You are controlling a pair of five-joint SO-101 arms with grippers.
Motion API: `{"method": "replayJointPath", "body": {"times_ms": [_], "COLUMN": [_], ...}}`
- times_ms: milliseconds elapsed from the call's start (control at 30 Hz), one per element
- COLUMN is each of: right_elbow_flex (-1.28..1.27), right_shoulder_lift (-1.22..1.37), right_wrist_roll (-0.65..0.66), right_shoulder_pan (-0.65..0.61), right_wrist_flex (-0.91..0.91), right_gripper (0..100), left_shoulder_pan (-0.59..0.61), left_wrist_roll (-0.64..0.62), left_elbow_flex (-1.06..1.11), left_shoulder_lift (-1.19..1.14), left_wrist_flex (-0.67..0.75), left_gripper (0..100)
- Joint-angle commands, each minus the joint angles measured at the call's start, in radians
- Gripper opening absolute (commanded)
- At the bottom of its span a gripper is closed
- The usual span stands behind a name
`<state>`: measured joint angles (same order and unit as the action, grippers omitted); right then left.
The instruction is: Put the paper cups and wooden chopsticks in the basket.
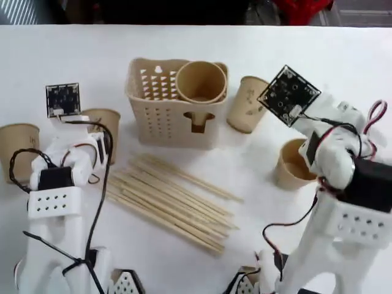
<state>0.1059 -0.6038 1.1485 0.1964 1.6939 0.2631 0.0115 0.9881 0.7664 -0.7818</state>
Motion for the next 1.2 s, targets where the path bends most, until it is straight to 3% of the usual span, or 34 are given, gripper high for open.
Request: {"method": "replayJointPath", "body": {"times_ms": [0, 167, 300, 633, 967, 1167], "right_elbow_flex": [-0.071, -0.104, -0.074, -0.068, -0.061, -0.061], "right_shoulder_lift": [0.031, 0.188, 0.357, 0.664, 0.700, 0.636], "right_wrist_roll": [-0.015, -0.133, -0.166, -0.253, -0.267, -0.354], "right_shoulder_pan": [0.022, 0.182, 0.291, 0.289, 0.246, 0.165], "right_wrist_flex": [0.016, 0.013, 0.010, -0.064, -0.074, -0.071], "right_gripper": [6.4, 23.6, 26.2, 26.2, 26.2, 26.2], "left_shoulder_pan": [0.008, 0.004, 0.002, 0.004, 0.002, 0.002], "left_wrist_roll": [-0.008, -0.008, -0.008, -0.008, -0.008, 0.025], "left_elbow_flex": [-0.005, -0.005, -0.005, -0.003, -0.003, -0.003], "left_shoulder_lift": [0.021, 0.021, 0.019, 0.019, 0.019, 0.019], "left_wrist_flex": [0.020, 0.020, 0.020, 0.038, 0.038, 0.038], "left_gripper": [17, 17, 17, 17, 17, 17]}}
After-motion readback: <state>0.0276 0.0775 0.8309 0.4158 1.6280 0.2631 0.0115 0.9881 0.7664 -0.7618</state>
